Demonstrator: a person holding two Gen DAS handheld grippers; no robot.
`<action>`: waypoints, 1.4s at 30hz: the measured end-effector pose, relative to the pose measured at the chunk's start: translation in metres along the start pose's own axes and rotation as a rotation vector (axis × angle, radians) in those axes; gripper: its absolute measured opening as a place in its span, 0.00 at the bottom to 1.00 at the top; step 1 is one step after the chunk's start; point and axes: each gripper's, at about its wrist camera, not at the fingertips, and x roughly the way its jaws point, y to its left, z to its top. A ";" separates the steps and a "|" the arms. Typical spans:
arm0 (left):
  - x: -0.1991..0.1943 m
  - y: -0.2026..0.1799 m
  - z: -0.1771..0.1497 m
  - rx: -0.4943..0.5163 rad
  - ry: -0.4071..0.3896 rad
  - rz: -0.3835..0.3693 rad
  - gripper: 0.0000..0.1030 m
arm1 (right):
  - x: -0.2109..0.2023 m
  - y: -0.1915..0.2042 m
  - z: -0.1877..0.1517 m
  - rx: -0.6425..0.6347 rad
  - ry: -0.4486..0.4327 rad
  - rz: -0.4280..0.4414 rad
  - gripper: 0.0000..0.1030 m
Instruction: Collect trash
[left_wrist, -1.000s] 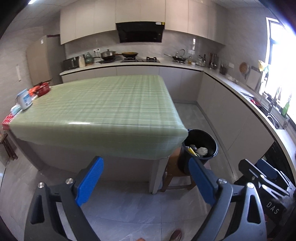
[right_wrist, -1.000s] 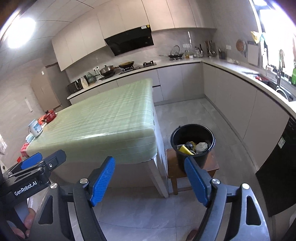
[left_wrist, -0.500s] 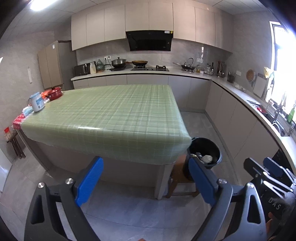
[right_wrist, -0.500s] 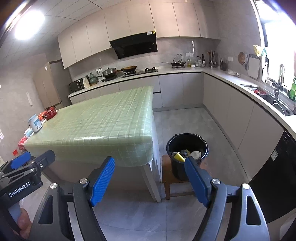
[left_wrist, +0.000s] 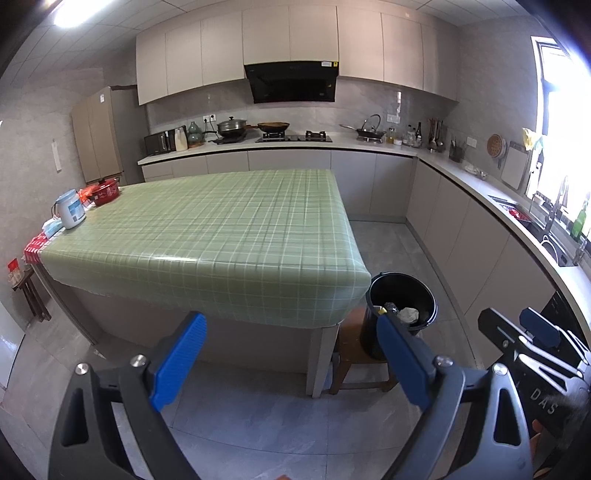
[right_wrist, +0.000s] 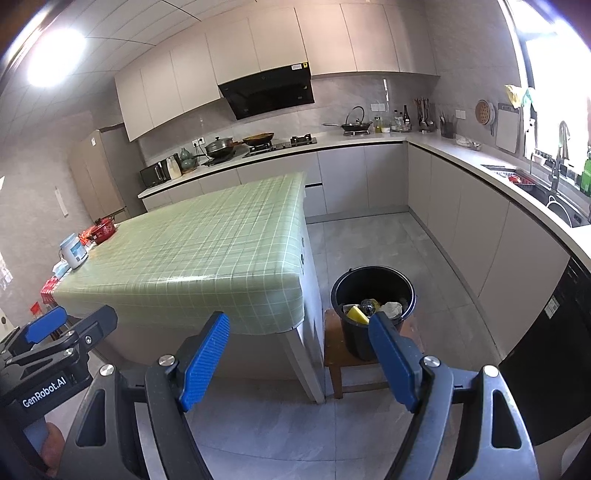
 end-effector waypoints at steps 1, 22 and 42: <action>-0.001 0.001 0.000 0.002 0.001 -0.001 0.92 | 0.000 0.000 0.000 0.000 0.004 0.001 0.78; -0.006 -0.004 0.000 0.004 0.012 0.005 0.92 | -0.002 -0.002 -0.002 0.006 0.016 -0.016 0.78; -0.002 -0.004 -0.003 0.015 0.013 0.005 0.92 | 0.000 -0.002 0.000 0.004 0.022 -0.012 0.78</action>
